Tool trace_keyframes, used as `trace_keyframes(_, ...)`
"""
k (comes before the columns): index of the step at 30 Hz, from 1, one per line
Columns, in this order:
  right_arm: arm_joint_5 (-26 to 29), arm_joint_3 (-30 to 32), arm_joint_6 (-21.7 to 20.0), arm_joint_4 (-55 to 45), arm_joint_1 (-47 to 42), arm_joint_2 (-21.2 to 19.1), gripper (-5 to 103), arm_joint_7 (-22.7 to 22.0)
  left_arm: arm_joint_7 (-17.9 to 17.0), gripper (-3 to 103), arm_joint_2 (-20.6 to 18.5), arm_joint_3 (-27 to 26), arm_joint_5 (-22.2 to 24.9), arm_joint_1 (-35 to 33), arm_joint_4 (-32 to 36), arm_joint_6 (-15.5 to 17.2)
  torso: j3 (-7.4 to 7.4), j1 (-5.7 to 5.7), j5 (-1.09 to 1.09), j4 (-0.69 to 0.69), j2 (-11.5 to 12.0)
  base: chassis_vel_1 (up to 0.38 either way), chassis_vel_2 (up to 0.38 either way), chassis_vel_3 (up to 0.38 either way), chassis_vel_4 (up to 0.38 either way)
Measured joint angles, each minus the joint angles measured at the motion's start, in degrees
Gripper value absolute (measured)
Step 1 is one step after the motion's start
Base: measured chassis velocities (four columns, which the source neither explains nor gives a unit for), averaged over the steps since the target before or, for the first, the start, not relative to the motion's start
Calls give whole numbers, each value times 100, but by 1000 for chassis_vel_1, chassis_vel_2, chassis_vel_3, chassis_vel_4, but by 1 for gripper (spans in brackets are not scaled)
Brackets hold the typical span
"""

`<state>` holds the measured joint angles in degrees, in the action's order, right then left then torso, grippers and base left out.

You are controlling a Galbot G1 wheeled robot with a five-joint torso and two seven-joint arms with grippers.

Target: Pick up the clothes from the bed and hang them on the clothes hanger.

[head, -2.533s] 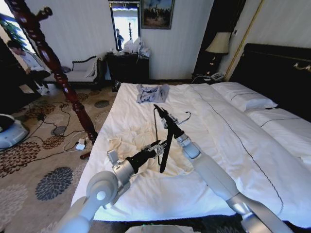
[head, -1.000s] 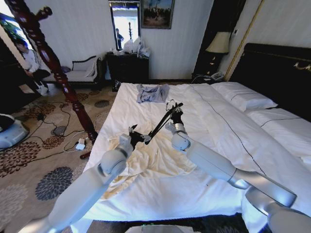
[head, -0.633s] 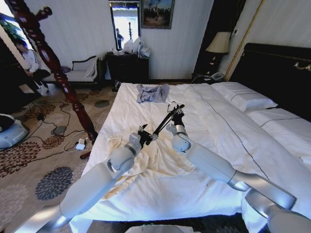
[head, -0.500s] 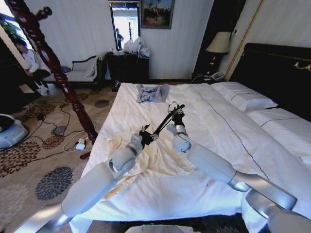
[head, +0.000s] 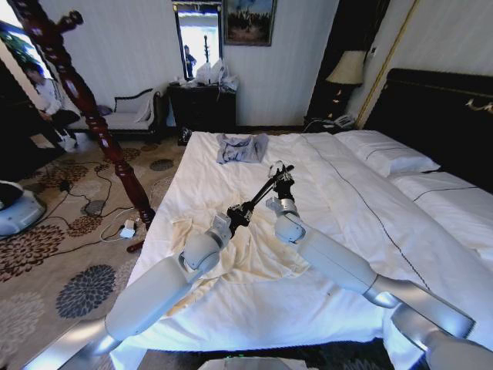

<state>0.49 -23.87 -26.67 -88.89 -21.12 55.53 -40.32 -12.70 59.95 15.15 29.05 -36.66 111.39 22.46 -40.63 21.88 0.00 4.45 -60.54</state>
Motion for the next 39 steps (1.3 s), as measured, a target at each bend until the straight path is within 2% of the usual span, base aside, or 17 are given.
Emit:
trace_keyframes(6,-38,24,84,-90,-60,-33,24,17,78,17,-55,-78,-211,-133,45,-93,0,0,0,0,0,0,0,0,0)
trace_keyframes(12,-50,15,149,-139,-60,-36,24,38,-73,17,-101,-140,-366,-310,168,-56,0,0,0,-1,0,0,0,0,0)
trace_keyframes(13,-39,10,158,-141,-48,-37,24,38,-110,15,-119,-172,-376,-349,185,-49,0,0,0,-1,0,0,0,0,0)
trace_keyframes(18,-12,-13,169,-159,-30,-29,21,24,-144,35,-148,-224,-452,-441,174,-85,0,0,0,-1,0,0,0,0,0)
trace_keyframes(21,-3,-24,173,-168,-30,-25,21,22,-127,41,-155,-249,-520,-467,167,-133,0,0,0,0,0,0,0,0,0)
trace_keyframes(24,24,-44,180,-198,-29,-22,21,16,-80,57,-181,-267,-570,-485,167,-165,0,0,0,0,0,0,0,0,0)
trace_keyframes(27,44,-49,203,-207,-26,-19,21,14,-65,63,-205,-259,-571,-485,165,-223,0,0,0,0,0,0,0,0,0)
trace_keyframes(30,100,-73,243,-238,-3,-8,21,8,45,79,-221,-241,-580,-476,120,-378,0,0,0,0,0,0,0,0,0)
trace_keyframes(33,123,-83,264,-254,0,-4,21,4,112,85,-222,-239,-618,-463,87,-454,0,0,0,0,0,0,0,0,0)
trace_keyframes(35,135,-84,304,-264,-1,-2,21,-1,200,94,-222,-239,-655,-445,55,-506,0,0,0,0,0,0,0,0,0)
trace_keyframes(39,150,-84,345,-277,-32,-3,21,-2,288,79,-221,-244,-682,-444,32,-553,0,0,0,0,0,0,0,0,0)
